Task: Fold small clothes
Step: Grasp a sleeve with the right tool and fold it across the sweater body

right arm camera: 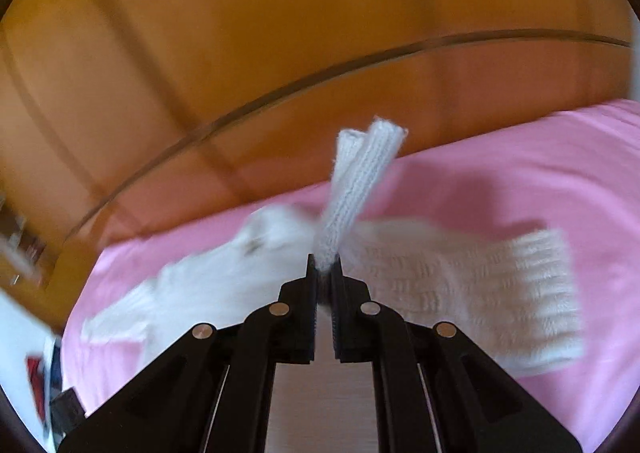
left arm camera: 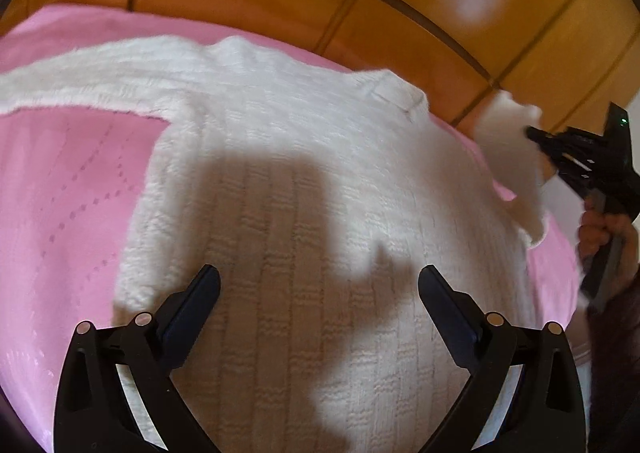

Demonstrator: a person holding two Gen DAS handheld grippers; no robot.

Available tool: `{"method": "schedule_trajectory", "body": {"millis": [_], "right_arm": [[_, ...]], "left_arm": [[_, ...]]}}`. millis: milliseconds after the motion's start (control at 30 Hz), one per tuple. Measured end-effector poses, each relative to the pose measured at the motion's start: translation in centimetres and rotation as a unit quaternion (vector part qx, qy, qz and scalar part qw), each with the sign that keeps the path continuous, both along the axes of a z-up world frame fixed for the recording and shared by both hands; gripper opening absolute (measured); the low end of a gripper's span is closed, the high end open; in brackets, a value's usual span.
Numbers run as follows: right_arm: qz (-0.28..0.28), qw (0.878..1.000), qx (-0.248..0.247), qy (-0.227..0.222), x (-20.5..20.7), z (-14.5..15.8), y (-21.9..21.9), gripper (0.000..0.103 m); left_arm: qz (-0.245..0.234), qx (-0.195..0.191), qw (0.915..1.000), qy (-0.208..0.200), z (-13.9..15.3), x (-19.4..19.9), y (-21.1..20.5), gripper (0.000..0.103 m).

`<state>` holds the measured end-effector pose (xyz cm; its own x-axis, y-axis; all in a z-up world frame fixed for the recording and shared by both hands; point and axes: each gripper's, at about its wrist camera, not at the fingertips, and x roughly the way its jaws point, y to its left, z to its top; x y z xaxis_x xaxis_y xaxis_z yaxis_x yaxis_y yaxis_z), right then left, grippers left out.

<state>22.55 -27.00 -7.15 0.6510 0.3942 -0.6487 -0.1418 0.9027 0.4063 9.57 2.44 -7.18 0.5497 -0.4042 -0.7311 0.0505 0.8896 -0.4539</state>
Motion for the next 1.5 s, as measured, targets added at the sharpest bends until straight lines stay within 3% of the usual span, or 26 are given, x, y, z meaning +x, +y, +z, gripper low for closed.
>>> {"method": "schedule_trajectory", "body": {"millis": [67,167,267,367,433,567,667,800,833,867,933,1167,1233,1333,1500], "right_arm": [[0.044,0.999,0.001,0.006,0.2,-0.6,4.2,0.010],[0.063,0.998,0.022,0.002,-0.9,-0.8,7.2,0.056],[0.047,0.998,0.034,-0.001,-2.9,-1.1,6.5,0.074],[0.023,0.999,0.031,-0.002,-5.4,-1.9,3.0,0.092],[0.010,1.000,0.018,0.007,-7.7,-3.3,1.1,0.095],[-0.012,0.999,0.015,0.034,-11.3,-6.2,-1.8,0.100],[-0.032,0.998,0.005,0.046,-13.0,-8.2,-3.2,0.101],[-0.026,1.000,0.008,-0.003,-14.5,-9.0,-3.3,0.101],[-0.026,1.000,0.009,-0.007,-14.6,-9.1,-3.4,0.101],[-0.026,1.000,0.011,-0.011,-14.6,-9.3,-3.3,0.101],[-0.020,1.000,0.018,-0.009,-14.5,-9.2,-3.5,0.101],[-0.005,0.999,0.043,0.005,-14.7,-8.9,-4.9,0.101],[-0.007,0.999,0.046,0.012,-14.7,-8.5,-5.1,0.101],[-0.020,0.998,0.058,0.014,-14.3,-7.5,-5.7,0.101],[-0.064,0.996,0.052,-0.023,-12.3,-4.4,-7.1,0.101]], "left_arm": [[0.006,-0.020,0.9998,-0.002,0.3,-0.1,0.8,0.098],[0.017,-0.029,0.9992,-0.022,1.1,-0.2,2.0,0.098],[0.028,-0.051,0.9981,-0.022,1.2,0.1,3.1,0.098],[0.018,-0.079,0.9967,-0.007,1.0,1.1,3.4,0.098],[0.017,-0.096,0.9952,0.012,0.8,2.3,3.1,0.097],[0.000,-0.132,0.9902,0.046,0.3,5.4,1.4,0.068],[-0.009,-0.120,0.9914,0.050,0.0,6.8,-0.5,0.068],[-0.005,-0.098,0.9933,0.062,-0.9,10.0,-3.1,0.068],[-0.004,-0.094,0.9937,0.061,-1.0,10.6,-3.4,0.055],[-0.003,-0.087,0.9941,0.064,-1.0,11.2,-3.9,0.028],[-0.008,-0.071,0.9953,0.065,-0.4,12.7,-4.6,0.007],[0.017,-0.073,0.9952,-0.063,7.8,14.1,-2.2,0.006],[0.024,-0.065,0.9949,-0.073,8.6,14.3,-1.3,0.006],[0.025,-0.038,0.9968,-0.066,7.7,14.4,-0.7,0.005],[0.018,0.004,0.9995,-0.027,3.8,14.1,-1.2,0.005]]}}
